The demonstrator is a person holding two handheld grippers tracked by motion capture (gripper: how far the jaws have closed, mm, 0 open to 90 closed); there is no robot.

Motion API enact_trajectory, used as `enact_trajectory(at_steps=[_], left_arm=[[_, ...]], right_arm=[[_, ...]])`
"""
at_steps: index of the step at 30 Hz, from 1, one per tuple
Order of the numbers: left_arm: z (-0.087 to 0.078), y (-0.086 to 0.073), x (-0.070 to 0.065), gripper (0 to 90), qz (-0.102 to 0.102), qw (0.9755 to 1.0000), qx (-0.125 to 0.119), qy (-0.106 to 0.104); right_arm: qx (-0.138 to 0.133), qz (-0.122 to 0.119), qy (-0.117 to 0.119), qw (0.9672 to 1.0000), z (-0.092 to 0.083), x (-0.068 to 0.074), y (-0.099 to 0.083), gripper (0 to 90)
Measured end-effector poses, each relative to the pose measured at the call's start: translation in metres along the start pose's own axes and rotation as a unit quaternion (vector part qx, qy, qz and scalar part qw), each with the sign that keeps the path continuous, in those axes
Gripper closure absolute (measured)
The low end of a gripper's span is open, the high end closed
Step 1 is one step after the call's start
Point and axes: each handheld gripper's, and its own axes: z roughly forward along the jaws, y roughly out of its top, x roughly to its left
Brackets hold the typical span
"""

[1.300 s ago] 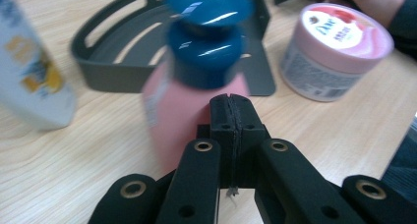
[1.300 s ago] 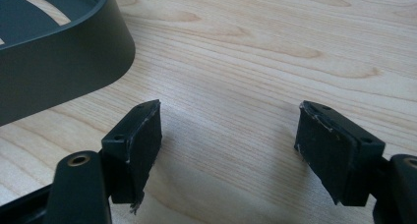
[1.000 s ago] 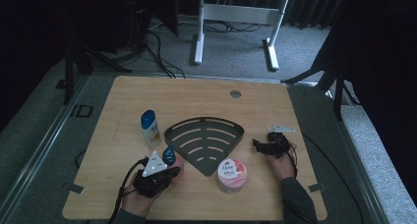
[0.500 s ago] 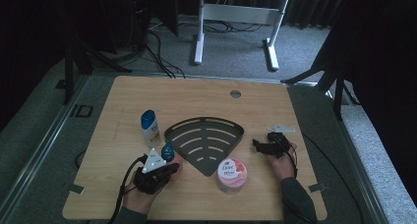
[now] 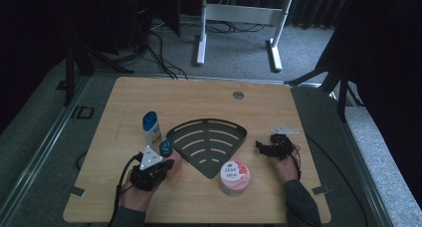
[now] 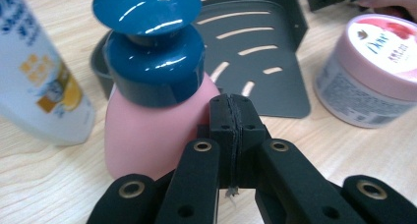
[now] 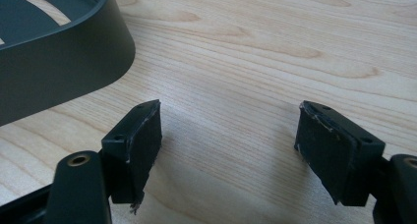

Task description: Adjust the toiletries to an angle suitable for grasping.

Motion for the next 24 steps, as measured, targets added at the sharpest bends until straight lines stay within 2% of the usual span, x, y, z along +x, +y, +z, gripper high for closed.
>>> enact_trajectory(at_steps=[2, 5, 7, 13, 18, 24], left_arm=[[0.001, 0.001, 0.001, 88.3, -0.006, 1.0000, 0.003, 0.000], [0.003, 0.001, 0.000, 87.0, -0.003, 1.0000, 0.007, -0.006], [0.014, 0.005, -0.009, 86.7, 0.019, 0.9997, 0.015, -0.005], [0.021, 0.012, -0.006, 89.1, 0.009, 0.9999, 0.005, -0.006], [0.022, 0.014, -0.003, 89.4, 0.009, 0.9999, 0.002, -0.008], [0.023, 0.015, 0.002, 89.4, 0.008, 1.0000, -0.002, -0.001]], right_arm=[[0.000, 0.000, 0.000, 1.0000, 0.000, 0.000, 0.000, 25.1], [0.000, 0.000, 0.000, 1.0000, 0.000, 0.000, 0.000, 25.1], [0.000, 0.000, 0.000, 1.0000, 0.000, 0.000, 0.000, 25.1], [0.000, 0.000, 0.000, 1.0000, 0.000, 0.000, 0.000, 25.1], [0.000, 0.000, 0.000, 1.0000, 0.000, 0.000, 0.000, 25.1], [0.000, 0.000, 0.000, 1.0000, 0.000, 0.000, 0.000, 25.1]])
